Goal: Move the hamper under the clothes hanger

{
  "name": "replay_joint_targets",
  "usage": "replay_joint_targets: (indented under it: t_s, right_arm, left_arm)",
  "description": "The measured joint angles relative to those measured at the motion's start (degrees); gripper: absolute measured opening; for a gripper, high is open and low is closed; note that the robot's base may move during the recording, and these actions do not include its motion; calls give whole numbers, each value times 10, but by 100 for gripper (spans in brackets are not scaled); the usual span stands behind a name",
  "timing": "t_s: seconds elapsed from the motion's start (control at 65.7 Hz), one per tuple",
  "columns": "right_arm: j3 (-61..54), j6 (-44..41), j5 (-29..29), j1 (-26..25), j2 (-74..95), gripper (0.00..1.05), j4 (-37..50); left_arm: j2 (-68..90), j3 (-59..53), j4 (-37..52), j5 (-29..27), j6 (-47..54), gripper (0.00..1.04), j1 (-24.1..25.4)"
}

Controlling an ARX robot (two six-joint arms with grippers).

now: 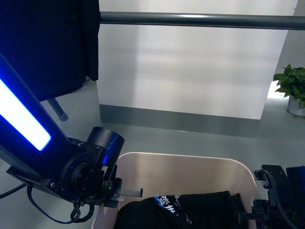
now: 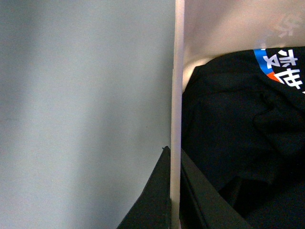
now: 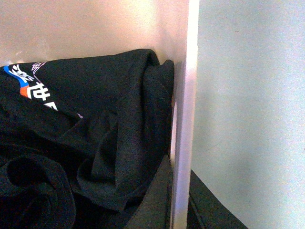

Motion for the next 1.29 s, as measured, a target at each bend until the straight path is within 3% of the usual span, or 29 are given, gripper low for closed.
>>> replay_joint_targets:
  t_s: [0.167, 0.365, 0.533, 0.761, 1.126, 1.294]
  right_arm:
    - [2, 1, -2, 0, 6, 7, -2]
    - [7, -3, 1, 1, 6, 44, 13]
    - [-8, -3, 1, 1, -2, 67, 32]
    - [-60, -1, 2, 1, -56, 99, 83]
    - [-172, 2, 24, 0, -181, 97, 165]
    - [-276, -6, 107, 12, -301, 97, 262]
  left_arm:
    - [0, 5, 1, 8, 1, 36, 0]
    - [-2, 2, 28, 12, 7, 73, 0]
    - [-22, -18, 55, 13, 12, 98, 0]
    - [-78, -60, 107, 16, 26, 98, 1]
    - [-223, -183, 203, 66, 34, 98, 5]
    - [-340, -266, 234, 83, 27, 98, 4]
